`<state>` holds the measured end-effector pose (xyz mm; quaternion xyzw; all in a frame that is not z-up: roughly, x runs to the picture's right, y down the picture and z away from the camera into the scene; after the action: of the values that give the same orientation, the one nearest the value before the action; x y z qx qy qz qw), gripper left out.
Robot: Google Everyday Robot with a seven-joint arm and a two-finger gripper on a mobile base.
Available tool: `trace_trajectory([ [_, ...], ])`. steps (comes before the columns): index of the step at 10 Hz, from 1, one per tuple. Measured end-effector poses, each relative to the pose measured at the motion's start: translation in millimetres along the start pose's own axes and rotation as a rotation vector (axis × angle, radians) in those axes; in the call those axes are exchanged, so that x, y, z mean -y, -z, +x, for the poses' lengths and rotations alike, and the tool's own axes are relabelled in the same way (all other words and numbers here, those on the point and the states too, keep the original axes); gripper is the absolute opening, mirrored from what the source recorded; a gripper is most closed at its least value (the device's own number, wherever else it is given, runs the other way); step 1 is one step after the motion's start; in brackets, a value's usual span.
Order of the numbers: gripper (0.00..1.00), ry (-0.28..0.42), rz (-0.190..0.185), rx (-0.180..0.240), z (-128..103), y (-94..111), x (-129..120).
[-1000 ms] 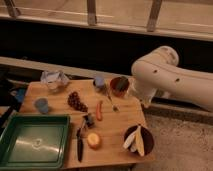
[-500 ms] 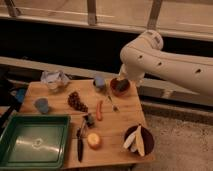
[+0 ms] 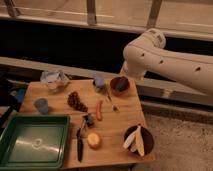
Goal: Wipe table surface with eraser
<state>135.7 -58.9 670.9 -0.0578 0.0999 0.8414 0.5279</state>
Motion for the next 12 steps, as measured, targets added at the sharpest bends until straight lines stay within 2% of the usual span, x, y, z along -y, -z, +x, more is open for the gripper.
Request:
trace_trajectory([
  [3, 0.65, -0.040, -0.030, 0.011, -20.2, -15.5, 7.9],
  [5, 0.65, -0.051, -0.029, 0.000, -38.0, -45.6, 13.0],
  [10, 0.65, -0.063, -0.016, -0.045, -39.5, -99.7, 12.2],
  [12, 0.65, -0.054, -0.014, -0.073, -38.7, -126.0, 1.2],
])
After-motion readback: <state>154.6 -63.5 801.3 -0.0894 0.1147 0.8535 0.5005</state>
